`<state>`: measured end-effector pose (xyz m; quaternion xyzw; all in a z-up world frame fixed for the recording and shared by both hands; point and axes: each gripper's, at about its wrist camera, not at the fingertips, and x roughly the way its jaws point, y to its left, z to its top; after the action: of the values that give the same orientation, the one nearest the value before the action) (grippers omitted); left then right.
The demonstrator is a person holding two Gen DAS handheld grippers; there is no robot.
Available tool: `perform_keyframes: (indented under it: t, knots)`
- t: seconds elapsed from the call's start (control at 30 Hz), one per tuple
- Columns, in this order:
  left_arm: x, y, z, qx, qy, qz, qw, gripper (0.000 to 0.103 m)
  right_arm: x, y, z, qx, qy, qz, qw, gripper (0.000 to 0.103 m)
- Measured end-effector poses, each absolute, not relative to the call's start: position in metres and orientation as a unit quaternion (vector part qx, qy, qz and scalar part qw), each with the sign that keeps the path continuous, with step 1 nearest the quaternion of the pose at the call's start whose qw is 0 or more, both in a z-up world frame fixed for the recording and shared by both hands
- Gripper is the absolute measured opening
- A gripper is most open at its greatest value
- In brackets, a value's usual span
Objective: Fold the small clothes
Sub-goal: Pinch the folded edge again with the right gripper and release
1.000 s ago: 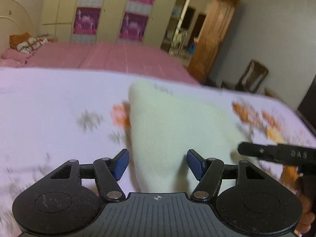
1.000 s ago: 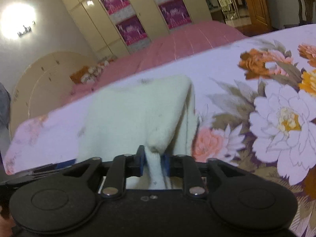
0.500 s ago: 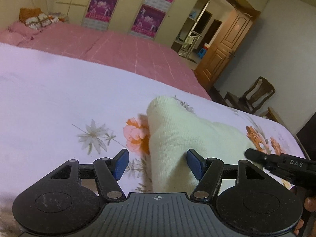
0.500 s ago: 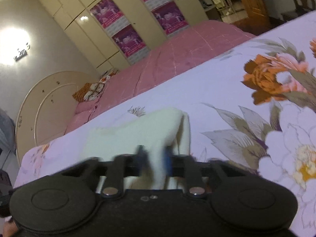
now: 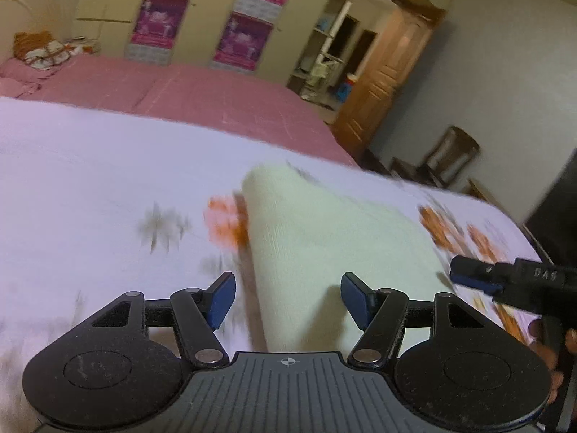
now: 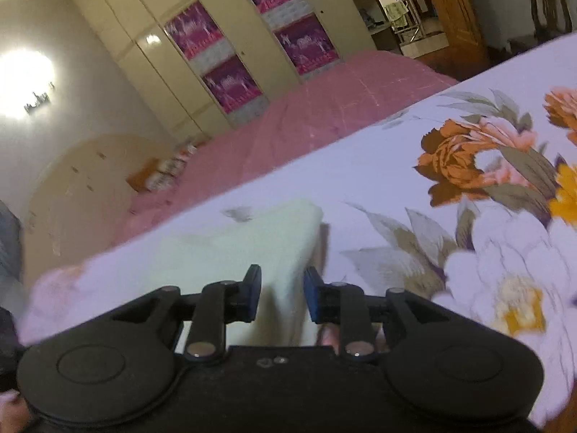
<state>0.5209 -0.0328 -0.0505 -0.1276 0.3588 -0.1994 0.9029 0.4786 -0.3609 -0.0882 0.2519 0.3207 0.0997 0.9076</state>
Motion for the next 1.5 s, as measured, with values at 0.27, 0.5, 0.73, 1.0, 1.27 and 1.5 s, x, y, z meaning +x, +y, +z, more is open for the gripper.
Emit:
perform_keyframes:
  t: [0.27, 0.5, 0.73, 1.0, 1.27, 1.5]
  knots:
    - [0.438, -0.020, -0.067, -0.122, 0.382, -0.196, 0.895, 0.065, 0.375, -0.354, -0.095, 0.266, 0.367, 0.150, 0.878, 0.024]
    - [0.429, -0.019, -0.065, -0.122, 0.385, -0.173, 0.898, 0.065, 0.365, -0.338, -0.102, 0.259, 0.382, 0.155, 0.873, 0.023]
    - [0.418, -0.026, -0.066, -0.116, 0.393, -0.163, 0.898, 0.065, 0.374, -0.326, -0.107, 0.209, 0.395, 0.141, 0.883, 0.004]
    - [0.398, -0.032, -0.071, -0.117, 0.397, -0.181, 0.892, 0.049, 0.360, -0.341, -0.092, 0.167, 0.389, 0.128, 0.897, 0.003]
    - [0.392, -0.042, -0.030, -0.079, 0.352, -0.182, 0.915, 0.049, 0.360, -0.336, -0.092, 0.128, 0.387, 0.105, 0.907, 0.002]
    - [0.404, -0.072, -0.038, -0.069, 0.377, -0.220, 0.897, 0.049, 0.367, -0.305, -0.068, 0.092, 0.333, 0.144, 0.927, 0.016]
